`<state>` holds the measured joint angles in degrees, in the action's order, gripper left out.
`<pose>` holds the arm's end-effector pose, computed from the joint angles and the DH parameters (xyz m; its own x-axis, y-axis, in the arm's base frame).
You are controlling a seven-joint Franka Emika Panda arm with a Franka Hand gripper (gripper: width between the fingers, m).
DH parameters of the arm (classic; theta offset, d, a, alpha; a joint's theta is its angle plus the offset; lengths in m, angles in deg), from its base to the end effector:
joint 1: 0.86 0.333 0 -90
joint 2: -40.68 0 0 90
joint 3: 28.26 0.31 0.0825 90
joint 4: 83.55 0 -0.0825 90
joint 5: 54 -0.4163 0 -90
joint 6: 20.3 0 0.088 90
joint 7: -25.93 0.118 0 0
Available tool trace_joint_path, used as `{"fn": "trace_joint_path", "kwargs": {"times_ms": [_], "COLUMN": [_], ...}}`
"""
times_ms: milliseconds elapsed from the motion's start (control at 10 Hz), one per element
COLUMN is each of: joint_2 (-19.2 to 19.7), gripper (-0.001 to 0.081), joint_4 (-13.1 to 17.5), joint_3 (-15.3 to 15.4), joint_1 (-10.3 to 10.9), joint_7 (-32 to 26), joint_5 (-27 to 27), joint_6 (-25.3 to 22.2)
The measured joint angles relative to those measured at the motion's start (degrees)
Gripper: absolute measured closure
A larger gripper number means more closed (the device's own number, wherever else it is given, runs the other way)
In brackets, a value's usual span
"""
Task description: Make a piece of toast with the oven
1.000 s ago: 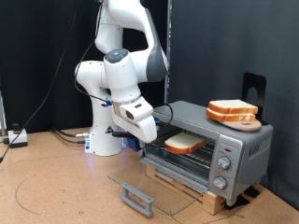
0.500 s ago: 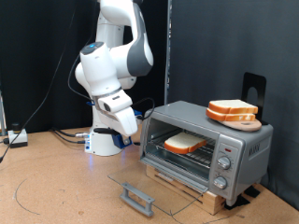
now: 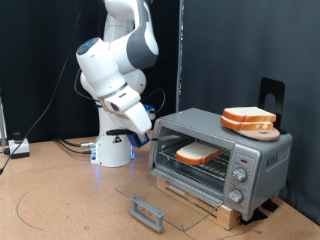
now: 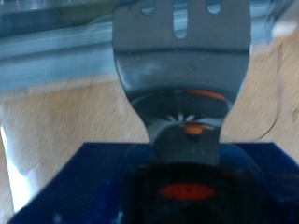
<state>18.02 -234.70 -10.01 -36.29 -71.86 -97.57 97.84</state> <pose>0.4023 -0.0898 0.3254 0.5585 0.6828 0.4710 0.8207 -0.5374 -0.1941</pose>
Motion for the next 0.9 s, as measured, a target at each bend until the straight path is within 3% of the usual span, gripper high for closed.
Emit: {"fn": "trace_joint_path", "kwargs": {"times_ms": [200, 500, 600, 900], "joint_2": [-3.3, -8.8, -8.6, -8.3], "gripper": [0.0411, 0.0411, 0.0411, 0.0411], "joint_4": [1.2, 1.9, 1.8, 2.0], "joint_3": [-1.5, -2.0, -2.0, -1.5], "joint_1": [0.0, -0.1, -0.1, 2.2], "joint_7": [-0.8, 0.4, 0.4, 0.4], "joint_5": [-1.7, 0.2, 0.1, -1.7], "joint_6": [-5.4, -8.8, -8.8, -19.0]}}
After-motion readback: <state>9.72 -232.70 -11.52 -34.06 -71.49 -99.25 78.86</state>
